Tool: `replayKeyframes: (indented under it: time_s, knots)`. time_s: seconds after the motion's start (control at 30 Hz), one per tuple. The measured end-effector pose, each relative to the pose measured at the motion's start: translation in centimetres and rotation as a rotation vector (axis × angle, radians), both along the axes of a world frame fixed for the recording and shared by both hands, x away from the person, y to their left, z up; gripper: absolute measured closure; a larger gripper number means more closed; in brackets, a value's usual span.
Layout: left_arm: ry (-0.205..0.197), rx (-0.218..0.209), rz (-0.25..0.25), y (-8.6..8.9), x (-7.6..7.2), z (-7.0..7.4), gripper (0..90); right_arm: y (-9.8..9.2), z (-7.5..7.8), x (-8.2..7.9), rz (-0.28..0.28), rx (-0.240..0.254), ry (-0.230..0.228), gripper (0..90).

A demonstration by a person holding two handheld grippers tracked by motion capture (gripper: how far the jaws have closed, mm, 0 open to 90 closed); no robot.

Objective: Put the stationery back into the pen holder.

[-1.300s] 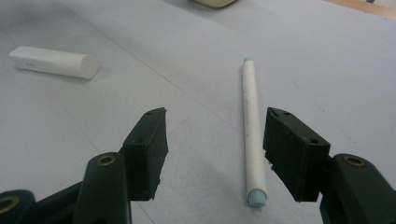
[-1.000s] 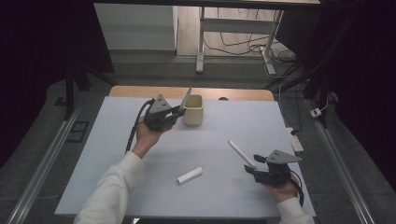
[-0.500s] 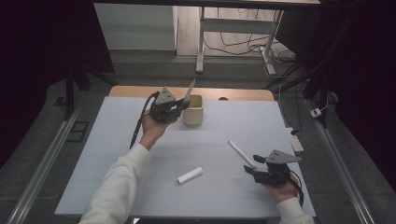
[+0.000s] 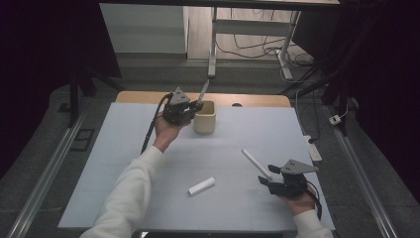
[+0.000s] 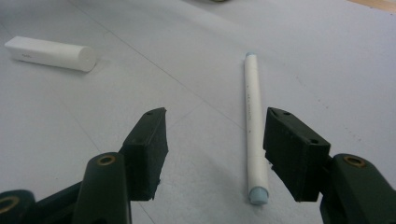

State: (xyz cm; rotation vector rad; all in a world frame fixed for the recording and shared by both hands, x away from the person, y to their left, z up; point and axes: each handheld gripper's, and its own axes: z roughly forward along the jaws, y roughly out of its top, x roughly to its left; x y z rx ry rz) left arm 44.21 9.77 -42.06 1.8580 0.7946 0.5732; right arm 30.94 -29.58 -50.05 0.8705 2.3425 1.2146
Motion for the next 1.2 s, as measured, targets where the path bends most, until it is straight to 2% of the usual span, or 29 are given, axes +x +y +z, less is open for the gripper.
replayKeyframes:
  time_s: [0.2,0.3,0.43,0.6,0.8,1.2]
  knots:
    - [0.014,-0.042,0.009,-0.3,1.2,-0.3,78.2,0.0,0.0,0.0,-0.001,-0.001,0.001,39.8]
    - [0.017,-0.05,0.018,-0.5,1.7,-0.3,78.2,0.0,-0.1,0.0,0.001,0.004,0.002,39.8]
    - [0.015,-0.046,0.024,-0.8,2.4,-0.3,78.2,0.0,-0.1,0.1,0.002,0.001,0.003,39.8]
    - [0.023,-0.063,0.03,-1.0,3.1,-0.4,78.2,-0.1,-0.1,0.1,0.001,0.008,0.003,39.8]
    - [0.024,-0.054,0.037,-1.1,4.2,-0.6,78.1,-0.1,-0.1,0.1,0.0,-0.003,0.003,39.7]
    - [0.035,-0.081,0.041,-1.7,5.7,-1.8,77.9,-0.1,-0.2,0.2,-0.001,-0.006,0.001,39.8]
